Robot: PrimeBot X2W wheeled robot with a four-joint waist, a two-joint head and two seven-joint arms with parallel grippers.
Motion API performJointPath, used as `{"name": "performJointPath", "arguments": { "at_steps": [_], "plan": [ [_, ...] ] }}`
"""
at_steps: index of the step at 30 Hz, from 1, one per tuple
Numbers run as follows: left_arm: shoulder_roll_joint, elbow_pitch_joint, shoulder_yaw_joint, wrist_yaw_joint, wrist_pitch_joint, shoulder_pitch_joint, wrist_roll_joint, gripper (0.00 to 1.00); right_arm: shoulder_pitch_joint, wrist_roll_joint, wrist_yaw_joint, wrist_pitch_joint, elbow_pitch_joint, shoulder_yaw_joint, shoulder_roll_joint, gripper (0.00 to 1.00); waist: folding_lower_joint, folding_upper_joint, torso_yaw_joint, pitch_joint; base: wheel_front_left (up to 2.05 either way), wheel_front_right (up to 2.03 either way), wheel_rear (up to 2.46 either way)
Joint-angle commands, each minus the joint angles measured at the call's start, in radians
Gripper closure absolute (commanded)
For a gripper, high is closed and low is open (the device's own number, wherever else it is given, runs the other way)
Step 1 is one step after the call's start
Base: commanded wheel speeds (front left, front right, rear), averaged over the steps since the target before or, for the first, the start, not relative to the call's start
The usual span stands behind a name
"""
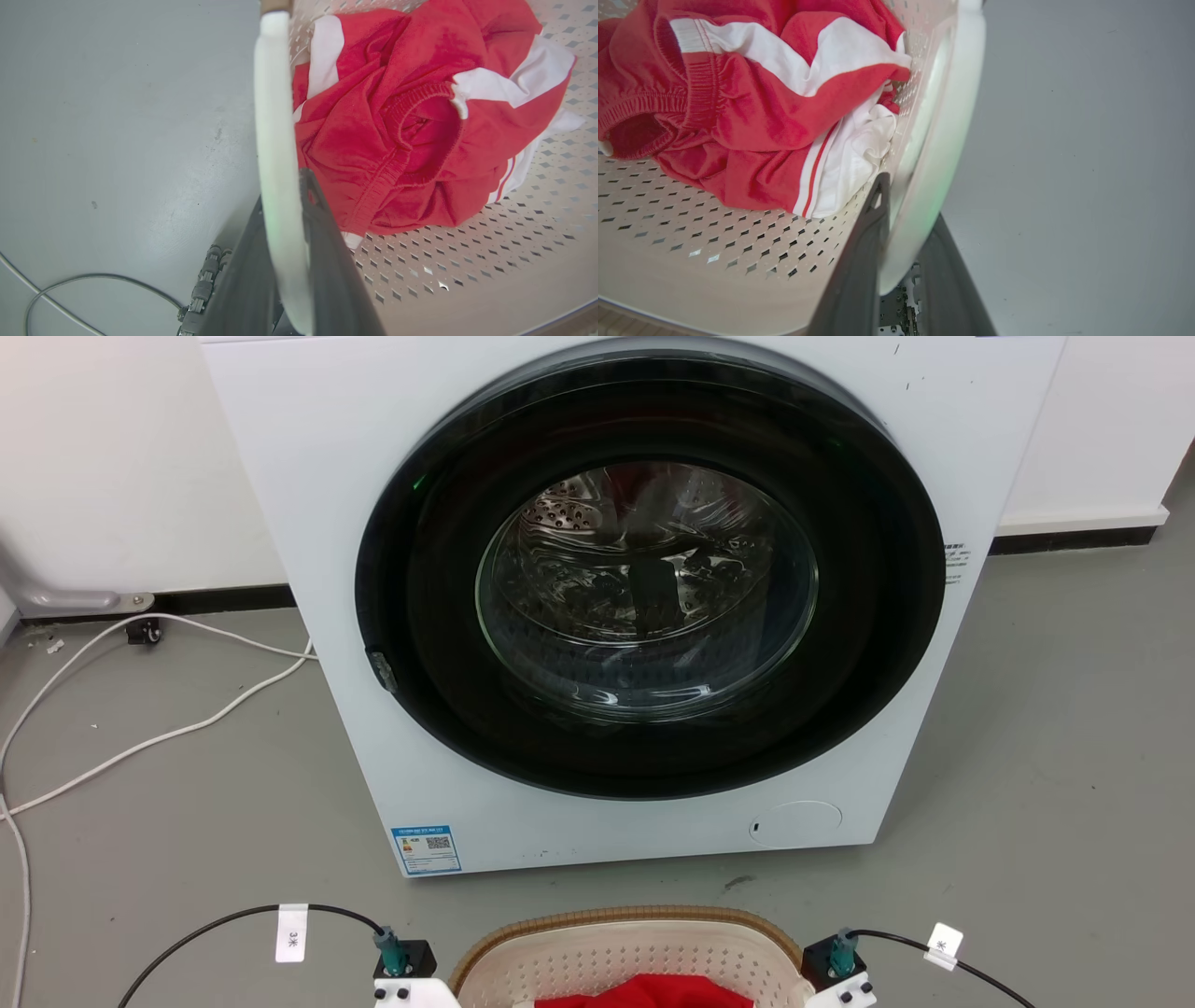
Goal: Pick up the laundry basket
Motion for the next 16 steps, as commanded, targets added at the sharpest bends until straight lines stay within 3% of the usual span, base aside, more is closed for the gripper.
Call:
{"name": "performJointPath", "arguments": {
  "at_steps": [1, 16],
  "plan": [
    [-0.015, -0.015, -0.003, -0.013, -0.012, -0.021, -0.007, 1.00, -0.008, 0.004, 0.013, 0.001, -0.007, 0.008, 0.014, 1.00, 0.0000, -0.0001, 0.001, 0.000, 0.00, 0.00, 0.00],
    [-0.011, -0.016, -0.028, -0.013, -0.016, -0.024, -0.032, 1.00, -0.010, 0.028, 0.013, -0.002, -0.005, 0.033, 0.015, 1.00, 0.0000, -0.0001, 0.001, -0.001, 0.00, 0.00, 0.00]
  ]
}}
